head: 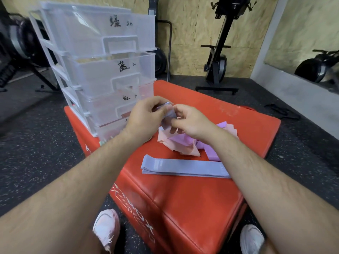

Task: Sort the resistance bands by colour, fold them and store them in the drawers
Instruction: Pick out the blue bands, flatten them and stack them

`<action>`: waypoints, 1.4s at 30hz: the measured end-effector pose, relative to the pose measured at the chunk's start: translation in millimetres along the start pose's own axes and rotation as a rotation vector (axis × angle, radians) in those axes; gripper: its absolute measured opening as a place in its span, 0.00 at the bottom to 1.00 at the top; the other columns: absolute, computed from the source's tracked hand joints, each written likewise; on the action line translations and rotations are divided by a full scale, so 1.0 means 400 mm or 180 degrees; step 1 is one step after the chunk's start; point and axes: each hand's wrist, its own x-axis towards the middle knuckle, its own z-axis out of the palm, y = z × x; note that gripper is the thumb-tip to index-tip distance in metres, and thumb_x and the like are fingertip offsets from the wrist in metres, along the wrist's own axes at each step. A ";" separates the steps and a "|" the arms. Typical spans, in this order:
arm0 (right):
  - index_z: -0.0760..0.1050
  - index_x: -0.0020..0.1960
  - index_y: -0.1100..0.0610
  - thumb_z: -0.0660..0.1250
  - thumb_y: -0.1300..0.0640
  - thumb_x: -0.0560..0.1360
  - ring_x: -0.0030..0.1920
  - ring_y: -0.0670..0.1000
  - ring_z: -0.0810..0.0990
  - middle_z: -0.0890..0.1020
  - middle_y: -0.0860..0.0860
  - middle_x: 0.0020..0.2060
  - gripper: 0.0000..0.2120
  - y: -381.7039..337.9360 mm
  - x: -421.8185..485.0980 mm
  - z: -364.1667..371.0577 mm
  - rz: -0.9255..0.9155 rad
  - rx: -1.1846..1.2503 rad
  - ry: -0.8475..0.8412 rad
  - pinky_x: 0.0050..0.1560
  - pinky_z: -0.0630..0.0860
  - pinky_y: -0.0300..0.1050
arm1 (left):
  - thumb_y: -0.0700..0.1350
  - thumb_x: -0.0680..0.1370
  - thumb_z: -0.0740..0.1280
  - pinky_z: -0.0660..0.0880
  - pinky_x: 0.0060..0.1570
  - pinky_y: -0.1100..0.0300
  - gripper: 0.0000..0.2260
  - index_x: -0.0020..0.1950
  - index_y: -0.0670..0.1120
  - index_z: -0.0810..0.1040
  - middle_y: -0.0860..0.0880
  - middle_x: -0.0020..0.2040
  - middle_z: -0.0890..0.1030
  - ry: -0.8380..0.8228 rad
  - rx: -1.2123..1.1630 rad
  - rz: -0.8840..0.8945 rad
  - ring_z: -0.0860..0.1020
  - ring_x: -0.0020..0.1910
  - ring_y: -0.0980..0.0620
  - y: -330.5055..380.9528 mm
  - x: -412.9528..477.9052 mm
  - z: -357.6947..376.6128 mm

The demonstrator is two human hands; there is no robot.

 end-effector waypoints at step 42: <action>0.80 0.48 0.57 0.73 0.60 0.74 0.27 0.41 0.77 0.82 0.49 0.33 0.04 0.268 -0.293 -0.217 0.1655 -0.1755 0.0327 0.29 0.67 0.35 | 0.46 0.74 0.74 0.73 0.43 0.58 0.05 0.43 0.44 0.82 0.47 0.40 0.81 -0.0097 0.1415 -0.1691 0.77 0.42 0.48 -0.237 -0.137 0.030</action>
